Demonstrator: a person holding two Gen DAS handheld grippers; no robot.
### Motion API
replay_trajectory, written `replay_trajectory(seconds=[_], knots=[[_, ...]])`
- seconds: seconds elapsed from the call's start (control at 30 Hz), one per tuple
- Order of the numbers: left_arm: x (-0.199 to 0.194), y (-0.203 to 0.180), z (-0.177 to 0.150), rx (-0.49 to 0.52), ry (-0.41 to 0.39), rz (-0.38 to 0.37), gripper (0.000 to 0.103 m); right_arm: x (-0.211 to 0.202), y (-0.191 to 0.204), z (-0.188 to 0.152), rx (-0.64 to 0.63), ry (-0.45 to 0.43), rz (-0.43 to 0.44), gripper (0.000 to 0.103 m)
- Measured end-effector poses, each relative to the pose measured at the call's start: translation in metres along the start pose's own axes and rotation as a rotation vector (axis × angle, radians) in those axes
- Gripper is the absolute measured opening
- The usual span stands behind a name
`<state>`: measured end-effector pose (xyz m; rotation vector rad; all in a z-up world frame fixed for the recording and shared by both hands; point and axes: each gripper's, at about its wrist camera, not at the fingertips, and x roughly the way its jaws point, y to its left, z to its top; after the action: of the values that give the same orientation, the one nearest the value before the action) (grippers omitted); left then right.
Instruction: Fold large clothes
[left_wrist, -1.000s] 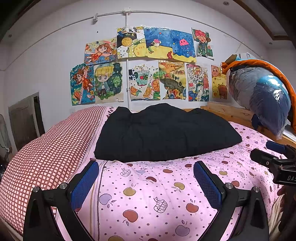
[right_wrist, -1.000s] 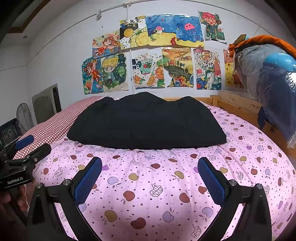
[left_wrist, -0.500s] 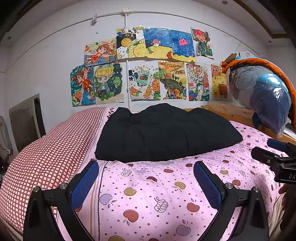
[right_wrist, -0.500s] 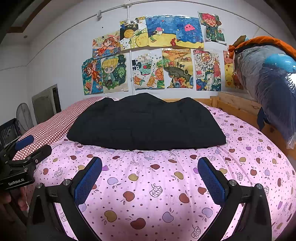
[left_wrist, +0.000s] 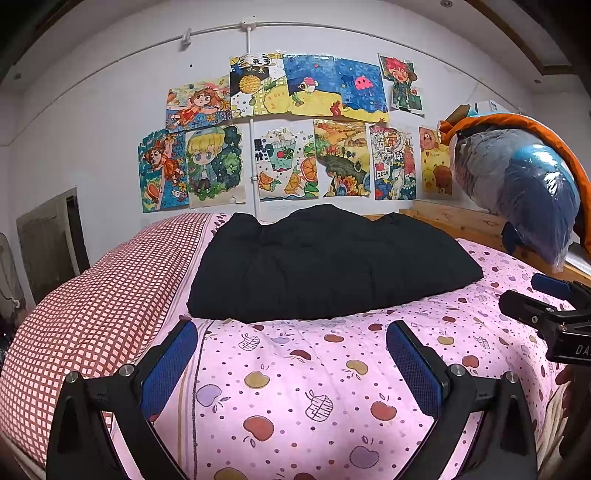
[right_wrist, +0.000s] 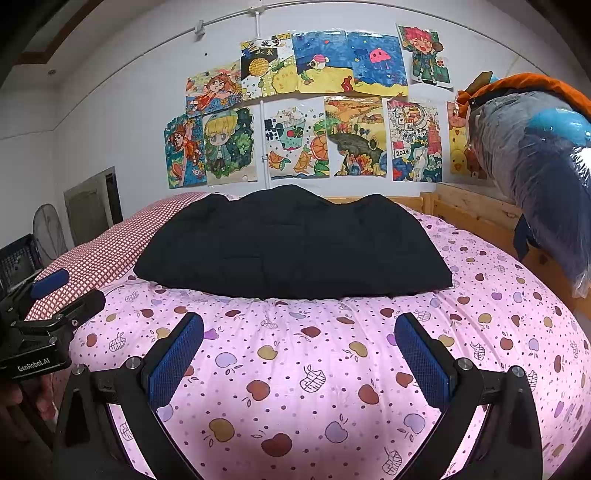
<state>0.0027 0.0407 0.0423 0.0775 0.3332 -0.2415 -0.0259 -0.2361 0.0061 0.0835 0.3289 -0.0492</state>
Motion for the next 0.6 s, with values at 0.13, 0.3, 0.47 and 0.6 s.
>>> replay_trajectory(seconds=[0.13,0.3,0.47,0.6], knots=[[-0.0001,-0.0005,-0.0001,0.0,0.001,0.001,0.103,-0.0001,0.0002,0.0,-0.002,0.0,-0.001,0.102],[0.0003,0.0004,-0.0004,0.0,0.001,0.0,0.103,-0.0002,0.0006,0.0001,-0.001,-0.001,-0.001,0.102],[-0.0001,-0.0007,-0.0005,0.002,0.0,-0.001,0.103,0.0,0.0009,0.0002,-0.001,0.0,-0.002,0.102],[0.0008,0.0004,-0.0007,0.002,0.001,-0.001,0.103,-0.0003,0.0012,0.0001,-0.002,0.0,-0.001,0.102]])
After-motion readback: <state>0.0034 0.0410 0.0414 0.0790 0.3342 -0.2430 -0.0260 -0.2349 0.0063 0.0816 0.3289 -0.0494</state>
